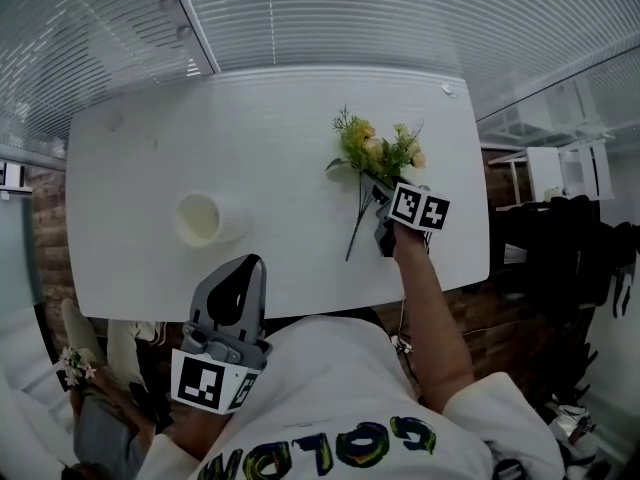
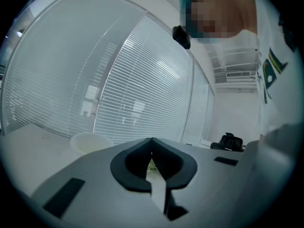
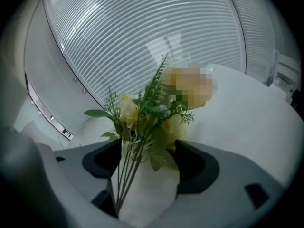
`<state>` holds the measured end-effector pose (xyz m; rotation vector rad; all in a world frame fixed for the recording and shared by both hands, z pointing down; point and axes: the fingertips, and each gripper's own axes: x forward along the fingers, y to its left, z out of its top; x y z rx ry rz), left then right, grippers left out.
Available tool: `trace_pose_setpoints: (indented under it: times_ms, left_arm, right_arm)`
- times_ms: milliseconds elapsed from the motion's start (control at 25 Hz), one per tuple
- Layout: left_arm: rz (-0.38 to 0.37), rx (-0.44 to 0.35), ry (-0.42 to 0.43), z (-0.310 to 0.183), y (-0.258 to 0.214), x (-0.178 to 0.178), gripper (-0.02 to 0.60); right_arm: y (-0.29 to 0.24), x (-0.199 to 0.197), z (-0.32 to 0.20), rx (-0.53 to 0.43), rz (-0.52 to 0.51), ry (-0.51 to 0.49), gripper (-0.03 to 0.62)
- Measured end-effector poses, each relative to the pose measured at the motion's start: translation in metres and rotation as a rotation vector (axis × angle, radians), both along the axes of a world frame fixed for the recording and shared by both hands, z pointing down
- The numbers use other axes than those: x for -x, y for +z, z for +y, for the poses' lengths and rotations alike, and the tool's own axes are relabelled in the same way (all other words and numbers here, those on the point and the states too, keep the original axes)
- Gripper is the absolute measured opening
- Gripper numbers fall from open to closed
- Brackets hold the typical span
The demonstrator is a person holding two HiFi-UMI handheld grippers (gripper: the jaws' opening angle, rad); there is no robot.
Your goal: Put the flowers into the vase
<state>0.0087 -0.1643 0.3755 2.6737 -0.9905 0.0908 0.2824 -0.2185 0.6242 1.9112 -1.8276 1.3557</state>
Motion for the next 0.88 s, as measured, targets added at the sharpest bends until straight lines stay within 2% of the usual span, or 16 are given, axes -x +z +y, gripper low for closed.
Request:
trace_pose_setpoints:
  times_ms: [120,360,560,880]
  left_arm:
    - [-0.002,0.001,-0.01,0.002,0.0,0.001,0.014]
    - [-0.002,-0.004,-0.028,0.003,0.0,0.005,0.014]
    - [0.001,-0.012,-0.036,0.006,-0.003,0.007,0.014]
    - [0.007,-0.03,-0.051,0.007,-0.008,0.01,0.014]
  right_arm:
    - [0.006,0.001,0.0,0.005,-0.018,-0.002,0.333]
    - [0.002,0.006,-0.003,-0.042,-0.092,0.016,0.207]
    - [-0.01,0.007,-0.007,-0.114,-0.197,0.057,0.105]
    - [-0.029,0.017,-0.013,-0.189,-0.32,0.064,0.077]
